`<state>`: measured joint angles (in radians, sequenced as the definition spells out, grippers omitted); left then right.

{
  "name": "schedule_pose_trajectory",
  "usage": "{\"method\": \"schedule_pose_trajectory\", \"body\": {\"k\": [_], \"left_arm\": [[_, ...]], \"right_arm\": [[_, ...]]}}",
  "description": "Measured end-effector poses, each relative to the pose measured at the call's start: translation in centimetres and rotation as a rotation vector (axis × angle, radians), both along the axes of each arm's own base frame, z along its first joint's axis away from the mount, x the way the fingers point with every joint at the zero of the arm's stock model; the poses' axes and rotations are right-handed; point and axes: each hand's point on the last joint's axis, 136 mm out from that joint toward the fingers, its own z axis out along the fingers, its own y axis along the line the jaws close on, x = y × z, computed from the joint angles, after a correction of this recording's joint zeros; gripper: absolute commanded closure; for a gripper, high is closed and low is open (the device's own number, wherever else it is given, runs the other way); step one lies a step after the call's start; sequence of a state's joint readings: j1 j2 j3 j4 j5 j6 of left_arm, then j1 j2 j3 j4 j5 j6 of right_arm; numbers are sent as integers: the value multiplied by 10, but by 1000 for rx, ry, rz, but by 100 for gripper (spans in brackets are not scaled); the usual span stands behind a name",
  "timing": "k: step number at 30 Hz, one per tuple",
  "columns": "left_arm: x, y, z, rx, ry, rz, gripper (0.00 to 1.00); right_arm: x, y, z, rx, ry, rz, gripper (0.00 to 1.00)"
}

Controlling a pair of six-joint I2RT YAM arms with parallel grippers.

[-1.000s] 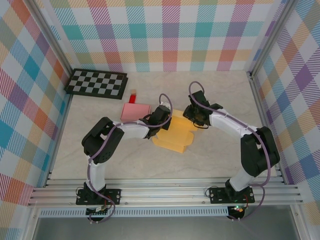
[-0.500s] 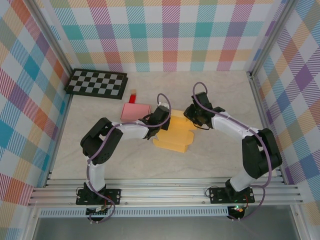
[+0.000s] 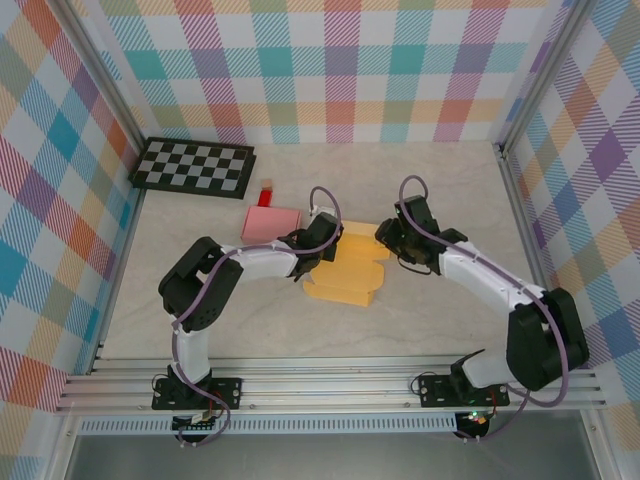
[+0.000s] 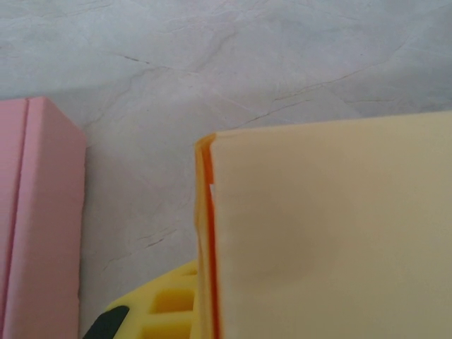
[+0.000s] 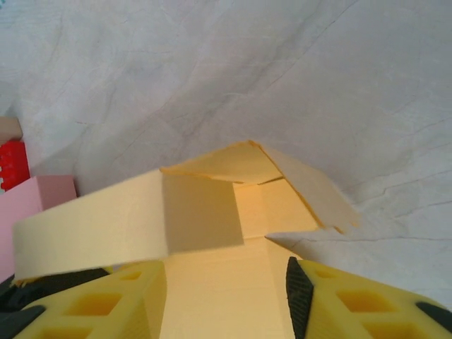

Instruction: Fold the paper box

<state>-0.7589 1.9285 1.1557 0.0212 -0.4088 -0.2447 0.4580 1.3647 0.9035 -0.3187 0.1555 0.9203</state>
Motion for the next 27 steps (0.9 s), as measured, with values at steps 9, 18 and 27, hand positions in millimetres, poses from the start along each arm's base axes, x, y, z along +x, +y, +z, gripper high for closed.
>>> {"method": "schedule_pose_trajectory", "body": {"k": [9, 18, 27], "left_arm": [[-2, 4, 0, -7, 31, 45, 100], [-3, 6, 0, -7, 43, 60, 100], [-4, 7, 0, -9, 48, 64, 100]], "right_arm": [[-5, -2, -39, -37, 50, 15, 84], [27, -18, -80, -73, 58, -64, 93], [40, -22, -103, -41, 72, -92, 96]]}}
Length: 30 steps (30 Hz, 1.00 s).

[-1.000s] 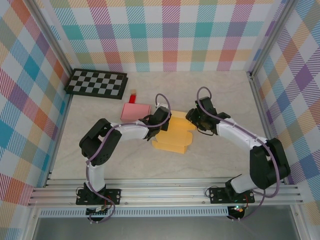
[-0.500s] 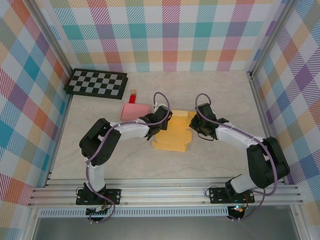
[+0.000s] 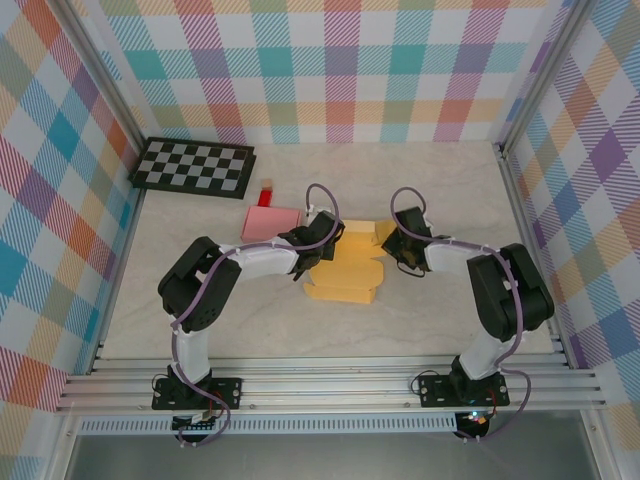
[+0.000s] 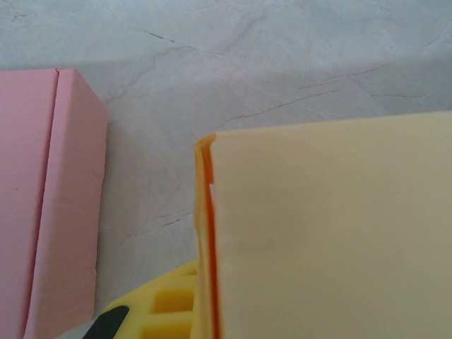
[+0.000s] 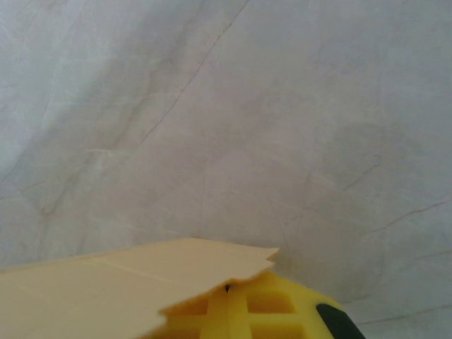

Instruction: Fold the paper box

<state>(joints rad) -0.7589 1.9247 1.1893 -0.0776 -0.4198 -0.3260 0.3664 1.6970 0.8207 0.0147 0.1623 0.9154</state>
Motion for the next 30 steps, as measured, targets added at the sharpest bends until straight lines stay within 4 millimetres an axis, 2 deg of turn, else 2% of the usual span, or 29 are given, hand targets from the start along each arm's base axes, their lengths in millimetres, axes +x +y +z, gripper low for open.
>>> {"method": "schedule_pose_trajectory", "body": {"k": [4, 11, 16, 20, 25, 30], "left_arm": [[0, 1, 0, 1, 2, 5, 100], [0, 5, -1, 5, 4, 29, 100], [0, 5, 0, 4, 7, 30, 100], [0, 5, 0, 4, 7, 31, 100], [0, 5, 0, 1, 8, 32, 100], [-1, 5, 0, -5, 9, 42, 100]], "right_arm": [[-1, 4, -6, 54, 13, -17, 96], [1, 18, 3, 163, 2, -49, 96], [-4, 48, 17, 236, -18, 0, 95], [-13, 64, 14, 249, 8, 28, 94], [-17, 70, -4, 245, 58, 14, 94], [-9, 72, -6, 250, 60, -20, 94]]}}
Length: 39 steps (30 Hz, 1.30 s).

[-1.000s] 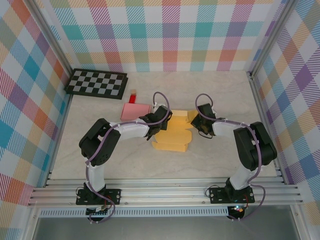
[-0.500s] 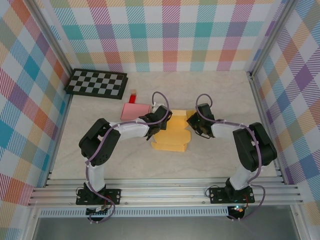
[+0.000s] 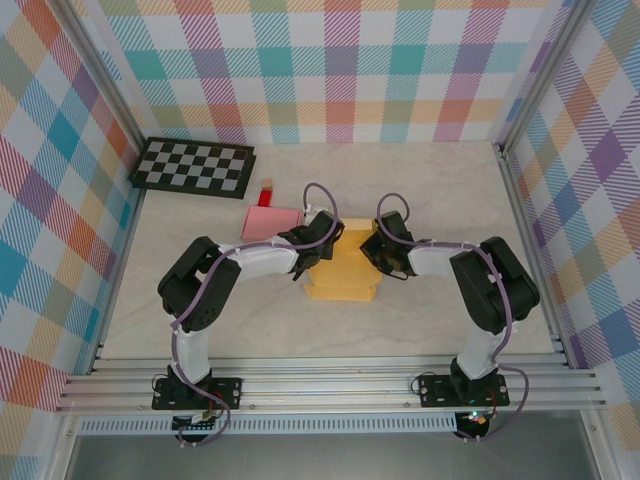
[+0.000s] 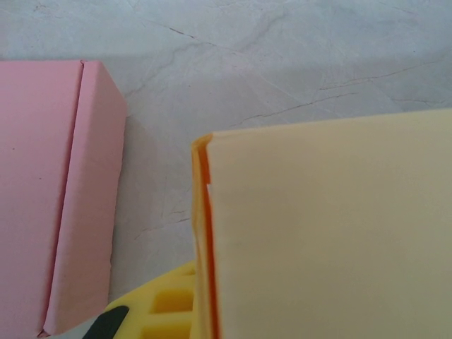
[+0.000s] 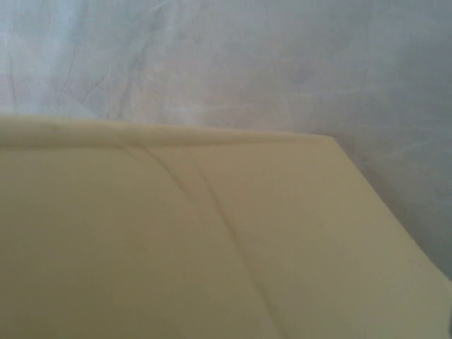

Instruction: Fold the paper box

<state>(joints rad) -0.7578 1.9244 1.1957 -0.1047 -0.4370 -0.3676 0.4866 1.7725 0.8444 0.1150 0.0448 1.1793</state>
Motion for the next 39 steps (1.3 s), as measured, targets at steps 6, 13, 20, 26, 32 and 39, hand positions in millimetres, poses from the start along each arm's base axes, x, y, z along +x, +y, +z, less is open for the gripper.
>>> {"method": "schedule_pose_trajectory", "body": {"k": [6, 13, 20, 26, 32, 39], "left_arm": [[0, 1, 0, -3, 0, 7, 100], [0, 0, 0, -1, 0, 4, 100], [0, 1, 0, 13, -3, -6, 100], [1, 1, 1, 38, -12, -31, 100], [3, 0, 1, 57, -42, -70, 100], [3, -1, 2, 62, -68, -99, 100]], "right_arm": [[2, -2, 2, -19, -1, -43, 94], [-14, -14, 38, -90, -30, 29, 85], [-19, -47, 125, -276, -280, 158, 67], [-3, -94, 172, -621, -530, 377, 47], [12, -105, 145, -799, -659, 869, 42], [19, -118, 73, -781, -656, 1272, 44]]}}
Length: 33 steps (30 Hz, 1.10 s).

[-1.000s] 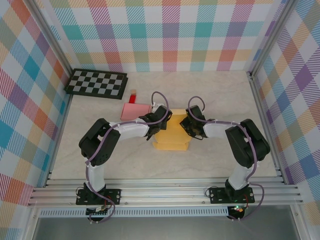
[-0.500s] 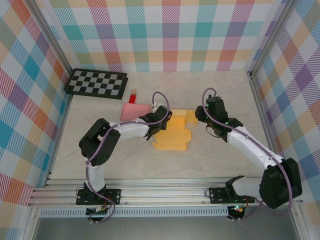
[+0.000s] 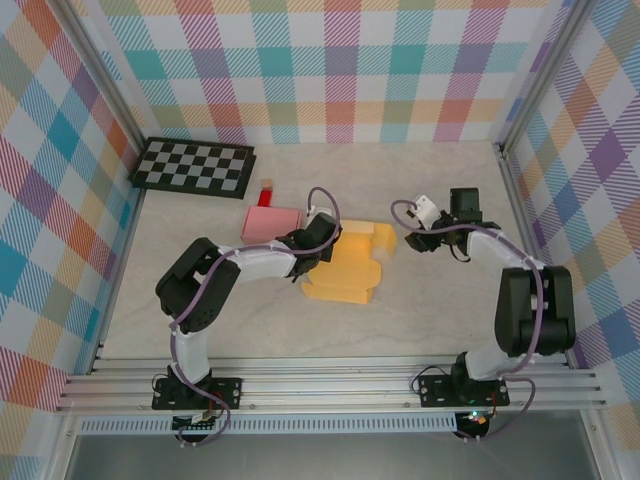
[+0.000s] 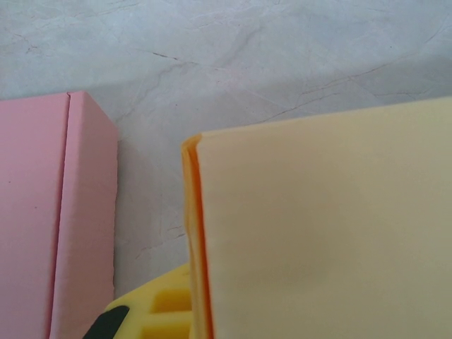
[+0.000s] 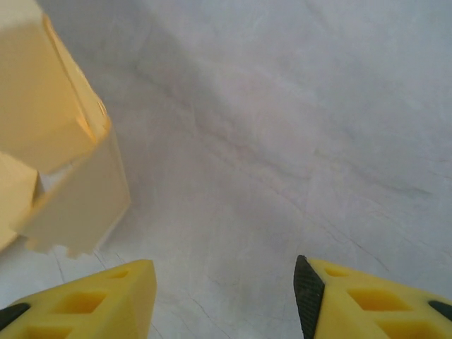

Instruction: Fold the paper box

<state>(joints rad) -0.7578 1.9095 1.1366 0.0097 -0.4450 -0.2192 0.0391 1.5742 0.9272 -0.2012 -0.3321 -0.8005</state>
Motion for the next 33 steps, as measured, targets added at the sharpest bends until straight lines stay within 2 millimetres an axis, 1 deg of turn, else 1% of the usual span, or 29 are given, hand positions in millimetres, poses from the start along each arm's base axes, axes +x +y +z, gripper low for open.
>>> {"method": "schedule_pose_trajectory", "body": {"k": [2, 4, 7, 10, 17, 20, 24, 28, 33], "left_arm": [[-1, -1, 0, -2, 1, -7, 100], [0, -2, 0, -7, -1, -14, 100], [-2, -3, -1, -13, 1, -22, 100], [-5, -3, 0, -20, 6, -31, 100], [-8, -2, 0, -21, 12, -39, 100], [-8, -2, 0, -22, 12, -38, 100], [-9, -1, -1, -23, 15, -33, 100], [-9, -1, -1, -27, 18, -28, 100], [-10, 0, -2, -29, 24, -23, 100]], "right_arm": [[-2, 5, -9, -6, 16, 104, 38], [-8, 17, -12, 10, 21, 237, 32], [-14, 32, -13, 34, 16, 365, 33], [-14, 42, -14, 45, 13, 433, 38], [-19, 54, -11, 63, 8, 514, 39], [-24, 63, -11, 71, 12, 540, 39], [-33, 80, -11, 85, 22, 577, 44], [-42, 90, -11, 109, 50, 565, 48], [-48, 97, -4, 139, 61, 515, 48]]}}
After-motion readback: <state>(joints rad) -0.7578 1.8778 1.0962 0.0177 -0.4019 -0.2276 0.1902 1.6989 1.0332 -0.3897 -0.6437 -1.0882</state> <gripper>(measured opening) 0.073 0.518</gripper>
